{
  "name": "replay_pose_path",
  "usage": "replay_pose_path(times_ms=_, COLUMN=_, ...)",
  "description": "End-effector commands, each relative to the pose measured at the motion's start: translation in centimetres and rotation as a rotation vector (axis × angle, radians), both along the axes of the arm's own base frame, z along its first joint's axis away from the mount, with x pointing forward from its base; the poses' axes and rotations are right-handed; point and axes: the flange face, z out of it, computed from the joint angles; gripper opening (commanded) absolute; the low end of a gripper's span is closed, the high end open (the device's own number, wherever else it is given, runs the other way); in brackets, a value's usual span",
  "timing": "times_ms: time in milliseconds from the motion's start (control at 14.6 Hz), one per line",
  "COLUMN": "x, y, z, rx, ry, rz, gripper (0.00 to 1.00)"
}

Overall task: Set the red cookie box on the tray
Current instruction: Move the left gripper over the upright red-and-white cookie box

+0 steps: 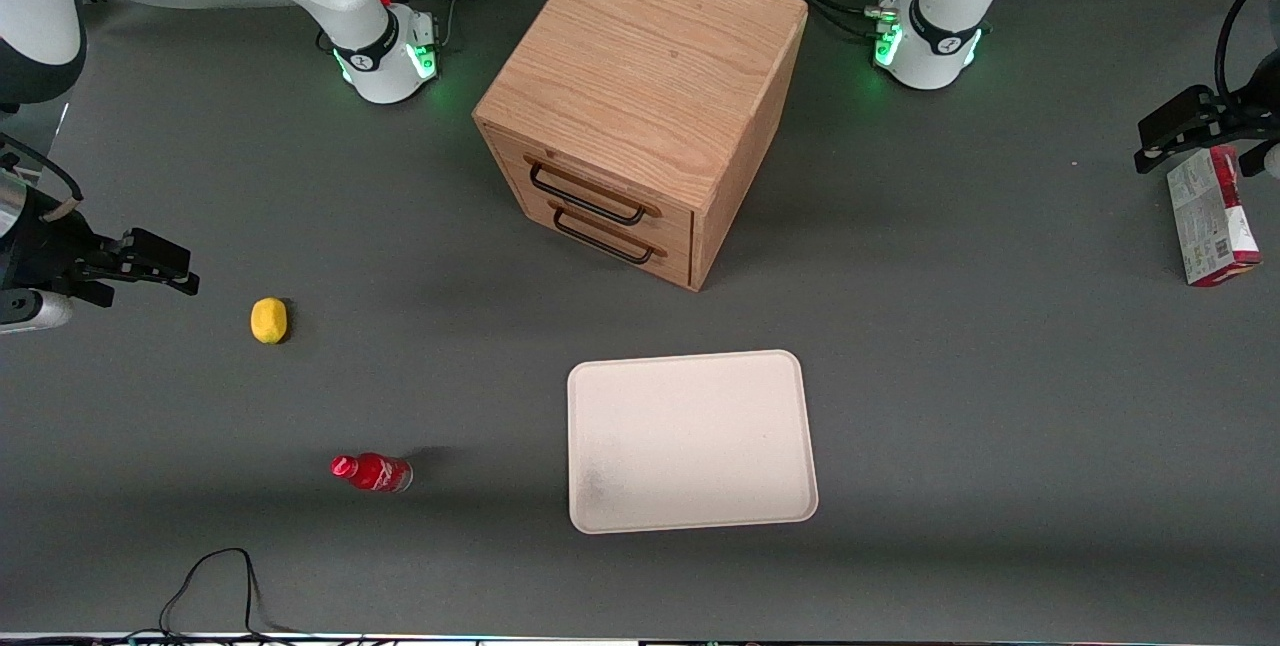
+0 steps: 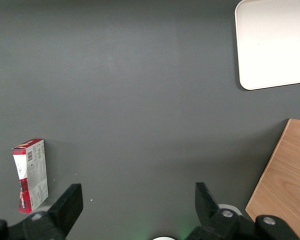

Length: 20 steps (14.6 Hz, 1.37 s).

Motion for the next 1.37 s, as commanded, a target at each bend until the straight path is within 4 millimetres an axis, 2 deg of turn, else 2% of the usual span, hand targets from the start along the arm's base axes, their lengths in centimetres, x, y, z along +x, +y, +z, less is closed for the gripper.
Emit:
replay_pose_path(times_ms=0, x=-0.4, y=0.1, z=0.1, rx=-0.012, ry=-0.004, rz=0.015, gripper=1.00)
replay_pose_path(times_ms=1024, x=-0.5, y=0.9, z=-0.3, rx=0.002, ry=0.007, rz=0.013, gripper=1.00)
replay_pose_path(times_ms=1298, x=-0.6, y=2.7, z=-0.5, rx=0.001, ry=0.006, rz=0.002, gripper=1.00)
